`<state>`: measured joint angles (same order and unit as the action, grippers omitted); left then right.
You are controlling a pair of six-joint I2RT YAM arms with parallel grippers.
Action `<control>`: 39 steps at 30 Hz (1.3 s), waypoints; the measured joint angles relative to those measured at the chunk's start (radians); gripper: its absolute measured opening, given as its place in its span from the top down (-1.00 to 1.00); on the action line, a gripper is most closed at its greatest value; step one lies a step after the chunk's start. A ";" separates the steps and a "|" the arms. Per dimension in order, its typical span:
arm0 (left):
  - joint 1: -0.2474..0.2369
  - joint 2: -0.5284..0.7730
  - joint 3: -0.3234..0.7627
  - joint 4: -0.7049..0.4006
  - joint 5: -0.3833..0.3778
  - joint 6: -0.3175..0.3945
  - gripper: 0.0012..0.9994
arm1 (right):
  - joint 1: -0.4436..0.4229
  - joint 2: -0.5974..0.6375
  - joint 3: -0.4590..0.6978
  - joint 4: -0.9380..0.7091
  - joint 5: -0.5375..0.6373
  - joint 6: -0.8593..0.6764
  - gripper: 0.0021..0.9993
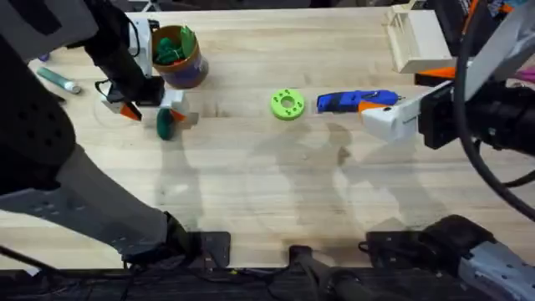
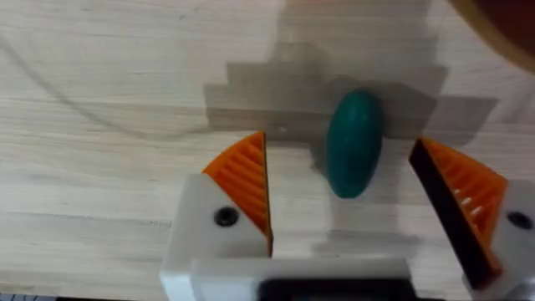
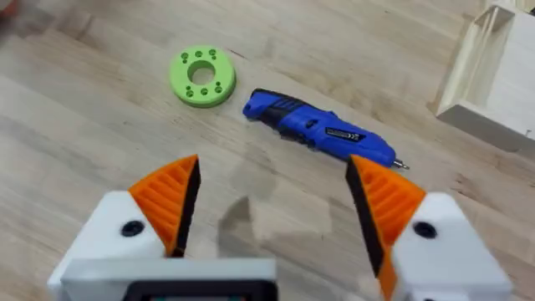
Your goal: Pick up the gripper from the table and insert it into the empty holder that is missing its gripper. Then pick up a screw, insert it into the mounting hole, and use the screwdriver to tighten it. Finally, clean up the table by picking up the vegetable and placing it into the bucket.
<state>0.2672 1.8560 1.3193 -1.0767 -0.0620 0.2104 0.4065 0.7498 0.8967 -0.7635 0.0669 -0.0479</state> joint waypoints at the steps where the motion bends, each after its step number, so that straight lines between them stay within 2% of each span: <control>1: 0.000 0.010 0.000 0.000 -0.003 0.000 -0.99 | 0.000 0.000 0.000 0.000 0.000 0.000 -0.98; 4: 0.000 0.035 0.000 0.000 -0.007 0.000 -0.96 | 0.000 0.000 0.000 0.000 0.000 0.000 -0.98; 6: 0.000 0.044 0.000 0.000 -0.006 0.002 -0.88 | 0.000 0.000 0.000 0.000 0.000 0.000 -0.98; 7: 0.000 0.044 0.000 -0.001 -0.006 0.002 -0.77 | 0.000 0.000 0.000 0.000 0.000 0.000 -0.98; 10: 0.000 0.044 0.000 0.000 -0.010 0.007 -0.03 | 0.000 0.000 0.000 0.000 0.000 0.000 -0.98; 12: 0.000 0.044 0.000 0.000 -0.011 0.009 0.22 | 0.000 0.000 0.000 0.000 0.000 0.000 -0.98; 15: 0.000 0.042 0.000 0.000 -0.010 0.014 0.91 | 0.000 0.000 0.000 0.000 0.000 0.000 -0.98; 28: -0.001 0.025 0.008 -0.001 0.003 -0.010 0.94 | 0.000 0.000 0.000 0.000 0.000 0.000 -0.98; 32: -0.001 -0.067 0.043 -0.013 0.017 -0.017 0.94 | 0.000 0.000 0.000 0.000 0.000 0.000 -0.98; 39: -0.017 -0.294 0.193 -0.030 0.018 -0.028 0.94 | 0.000 0.000 0.000 0.000 0.000 0.000 -0.98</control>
<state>0.2502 1.5625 1.5128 -1.1070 -0.0444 0.1827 0.4065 0.7498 0.8967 -0.7635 0.0669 -0.0479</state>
